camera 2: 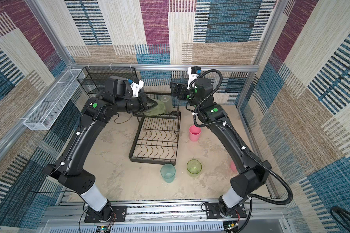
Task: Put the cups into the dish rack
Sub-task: 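Lift the green cup up toward the rack while the right gripper rises to meet it, then close the right gripper on the green cup held by the left gripper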
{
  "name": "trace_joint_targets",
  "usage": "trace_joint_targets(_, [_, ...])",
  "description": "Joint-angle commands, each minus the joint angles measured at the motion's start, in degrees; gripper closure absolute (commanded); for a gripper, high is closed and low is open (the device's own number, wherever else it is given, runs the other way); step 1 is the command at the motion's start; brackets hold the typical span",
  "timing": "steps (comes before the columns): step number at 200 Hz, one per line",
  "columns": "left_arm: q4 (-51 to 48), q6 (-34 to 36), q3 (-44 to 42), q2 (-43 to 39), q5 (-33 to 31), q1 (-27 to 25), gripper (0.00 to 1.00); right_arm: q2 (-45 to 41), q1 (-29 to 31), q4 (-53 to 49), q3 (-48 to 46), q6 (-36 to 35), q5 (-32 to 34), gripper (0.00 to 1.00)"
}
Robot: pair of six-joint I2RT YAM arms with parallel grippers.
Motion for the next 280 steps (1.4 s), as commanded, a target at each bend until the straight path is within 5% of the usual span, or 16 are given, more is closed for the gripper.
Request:
trace_joint_targets(1, [8.8,-4.5,0.2,0.7,5.5,1.9,0.93,2.3,-0.9,-0.7,3.1,7.2,-4.7,0.1])
trace_joint_targets(127, [46.7,-23.0,-19.2,-3.4,6.6,11.4,0.93,12.8,-4.4,14.8,8.4,38.9,-22.8,0.17])
trace_joint_targets(214, [66.2,-36.0,-24.3,0.6,6.1,11.5,0.93,21.5,-1.8,11.5,20.0,48.0,-20.4,0.2])
trace_joint_targets(280, [68.4,-36.7,-26.8,-0.4,5.5,11.4,0.93,26.8,-0.4,3.3,28.2,50.6,-17.0,0.21])
